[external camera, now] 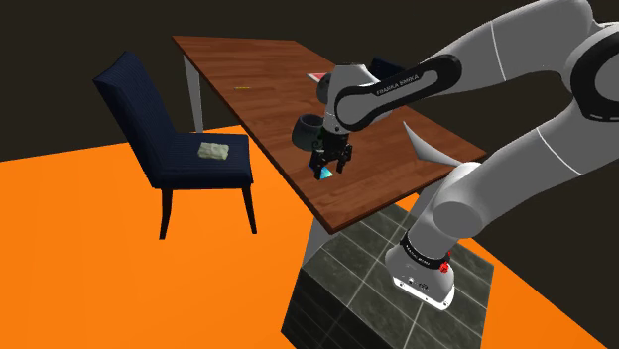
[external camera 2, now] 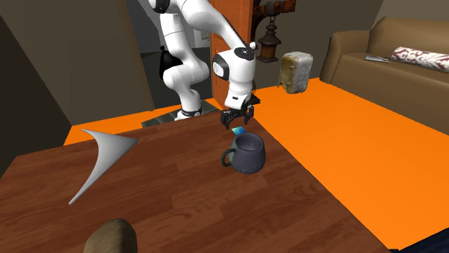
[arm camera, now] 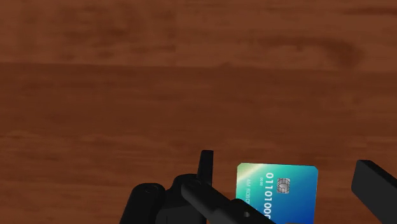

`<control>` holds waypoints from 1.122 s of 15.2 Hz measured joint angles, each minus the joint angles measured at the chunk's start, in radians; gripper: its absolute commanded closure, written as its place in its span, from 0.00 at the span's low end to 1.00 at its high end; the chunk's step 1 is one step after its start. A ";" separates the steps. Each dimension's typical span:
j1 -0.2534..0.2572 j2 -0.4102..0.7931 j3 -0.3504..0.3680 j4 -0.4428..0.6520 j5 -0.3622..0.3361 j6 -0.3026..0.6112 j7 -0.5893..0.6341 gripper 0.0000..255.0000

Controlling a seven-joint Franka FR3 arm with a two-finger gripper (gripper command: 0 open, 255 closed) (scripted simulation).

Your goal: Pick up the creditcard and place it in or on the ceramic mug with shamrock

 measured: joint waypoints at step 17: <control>-0.002 -0.046 -0.002 0.036 -0.005 -0.081 0.006 1.00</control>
